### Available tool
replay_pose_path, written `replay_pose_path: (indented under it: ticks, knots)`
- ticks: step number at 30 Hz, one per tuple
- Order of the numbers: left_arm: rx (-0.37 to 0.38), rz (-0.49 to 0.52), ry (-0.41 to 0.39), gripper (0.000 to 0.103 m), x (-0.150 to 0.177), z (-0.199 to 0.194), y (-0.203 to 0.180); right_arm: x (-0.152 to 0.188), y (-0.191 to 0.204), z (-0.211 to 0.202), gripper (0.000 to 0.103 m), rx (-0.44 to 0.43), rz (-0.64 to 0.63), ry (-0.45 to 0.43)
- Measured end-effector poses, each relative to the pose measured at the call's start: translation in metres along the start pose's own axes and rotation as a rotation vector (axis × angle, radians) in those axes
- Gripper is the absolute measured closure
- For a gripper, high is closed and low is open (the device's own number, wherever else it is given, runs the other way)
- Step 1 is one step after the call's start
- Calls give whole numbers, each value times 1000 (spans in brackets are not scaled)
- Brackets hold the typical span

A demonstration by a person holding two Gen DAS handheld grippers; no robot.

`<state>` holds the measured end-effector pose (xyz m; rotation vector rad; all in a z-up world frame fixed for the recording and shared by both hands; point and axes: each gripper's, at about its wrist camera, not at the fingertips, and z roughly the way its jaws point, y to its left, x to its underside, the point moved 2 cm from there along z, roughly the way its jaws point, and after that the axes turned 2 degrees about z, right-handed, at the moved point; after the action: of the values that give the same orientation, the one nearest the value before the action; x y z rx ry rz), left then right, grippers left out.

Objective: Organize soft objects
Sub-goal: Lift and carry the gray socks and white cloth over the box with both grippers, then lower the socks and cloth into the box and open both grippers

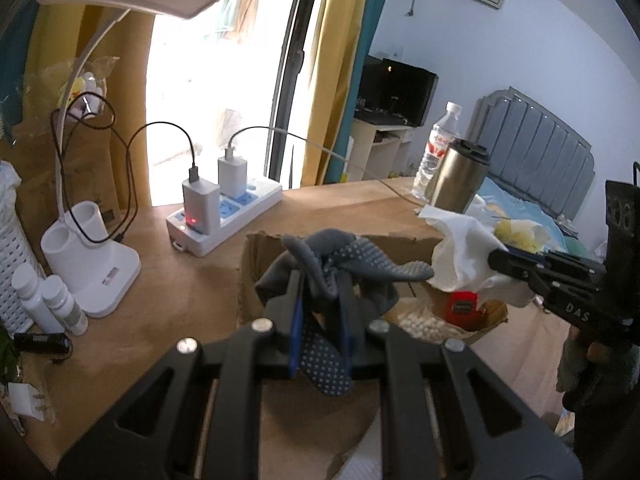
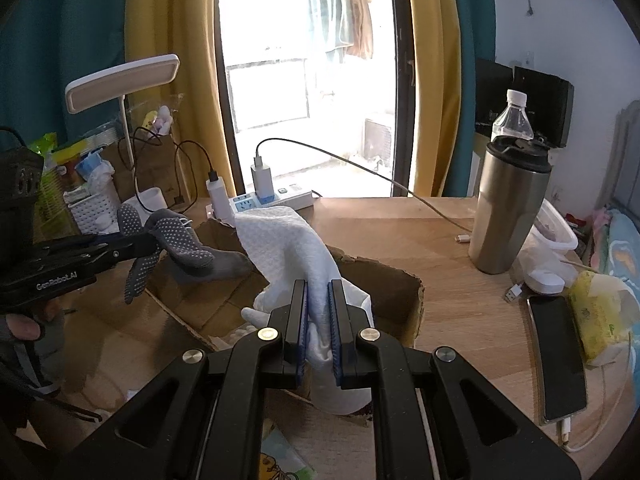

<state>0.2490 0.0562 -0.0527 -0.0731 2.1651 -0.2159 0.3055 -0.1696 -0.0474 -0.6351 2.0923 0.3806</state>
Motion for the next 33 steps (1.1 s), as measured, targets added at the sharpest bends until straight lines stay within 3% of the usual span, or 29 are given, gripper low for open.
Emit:
replay_pose_path:
  ticks: [20, 24, 33]
  knots:
    - [-26, 15, 66, 85, 8, 41, 3, 9, -15, 35, 92, -6, 41, 69]
    - [-77, 49, 77, 84, 11, 48, 1, 13, -17, 41, 92, -5, 44, 85]
    - [-96, 44, 111, 78, 15, 58, 3, 20, -20, 49, 91, 8, 61, 112]
